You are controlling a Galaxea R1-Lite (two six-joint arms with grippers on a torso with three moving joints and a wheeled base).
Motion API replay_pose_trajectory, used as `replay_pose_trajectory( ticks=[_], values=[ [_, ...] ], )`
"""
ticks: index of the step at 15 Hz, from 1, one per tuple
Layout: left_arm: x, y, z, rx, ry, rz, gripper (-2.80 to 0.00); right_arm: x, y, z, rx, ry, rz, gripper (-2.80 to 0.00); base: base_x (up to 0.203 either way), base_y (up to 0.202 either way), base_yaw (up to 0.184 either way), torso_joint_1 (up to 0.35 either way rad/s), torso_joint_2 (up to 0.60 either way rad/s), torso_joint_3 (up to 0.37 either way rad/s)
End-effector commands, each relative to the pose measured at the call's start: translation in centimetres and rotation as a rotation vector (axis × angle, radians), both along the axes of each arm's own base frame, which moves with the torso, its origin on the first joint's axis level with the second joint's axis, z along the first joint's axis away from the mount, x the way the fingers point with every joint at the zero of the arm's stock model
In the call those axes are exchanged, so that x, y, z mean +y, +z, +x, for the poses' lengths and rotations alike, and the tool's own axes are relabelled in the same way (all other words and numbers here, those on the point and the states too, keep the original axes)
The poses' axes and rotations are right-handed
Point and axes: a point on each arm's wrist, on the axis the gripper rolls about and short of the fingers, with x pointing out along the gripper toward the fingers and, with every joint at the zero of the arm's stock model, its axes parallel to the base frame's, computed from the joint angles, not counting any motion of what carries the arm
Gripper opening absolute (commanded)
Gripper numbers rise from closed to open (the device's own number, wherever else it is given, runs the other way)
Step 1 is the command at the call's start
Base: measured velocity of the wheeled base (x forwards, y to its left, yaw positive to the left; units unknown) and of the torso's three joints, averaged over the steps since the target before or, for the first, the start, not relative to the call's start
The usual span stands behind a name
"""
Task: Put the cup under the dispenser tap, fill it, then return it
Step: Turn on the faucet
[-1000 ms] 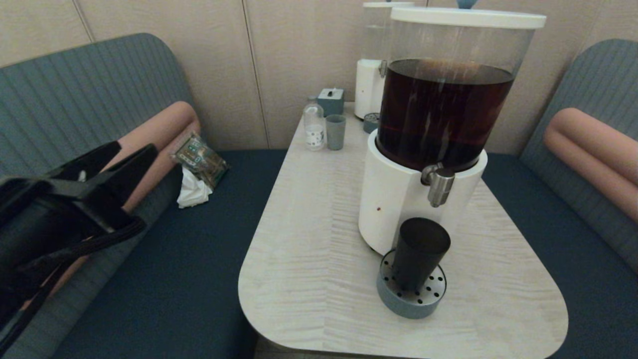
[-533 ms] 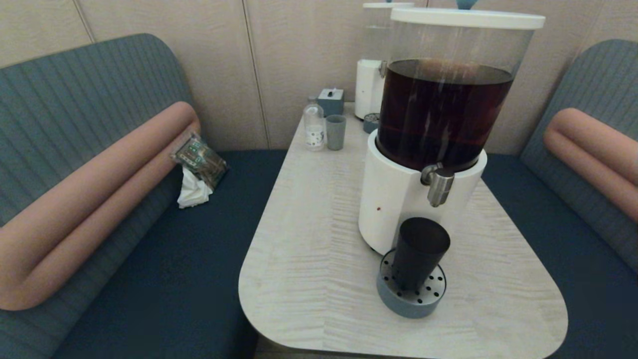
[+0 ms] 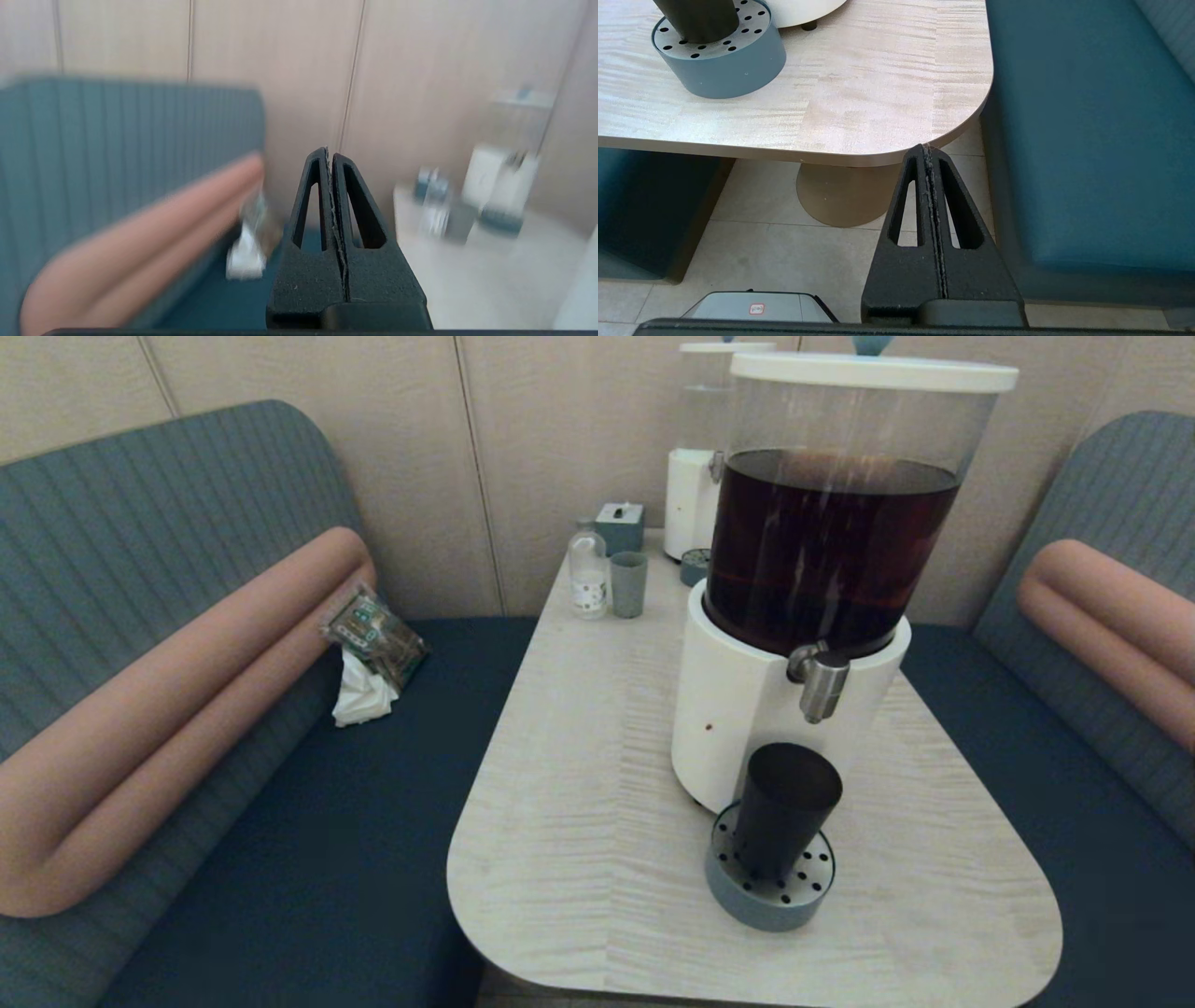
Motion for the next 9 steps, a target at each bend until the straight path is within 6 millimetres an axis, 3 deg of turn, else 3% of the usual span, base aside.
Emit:
replay_pose_trajectory(
  ticks=[1,5,9],
  values=[
    [-0.1,-1.5,-0.8,-0.037,0.0,0.043,-2.8,0.0,0.0,0.0,0.001,0.0,0.001,-2.8,0.0,0.0,0.0,0.0,0.0,0.0],
    [-0.3,-5.9,-1.1,0.032,-0.055,0.147,-2.8,0.0,0.0,0.0,0.002,0.0,0.001,-2.8,0.0,0.0,0.0,0.0,0.0,0.0],
    [-0.4,-9.3,0.0,0.353,-0.103,0.164,-2.8,0.0,0.0,0.0,0.0,0.0,-0.001,-2.8,0.0,0.0,0.0,0.0,0.0,0.0]
  ],
)
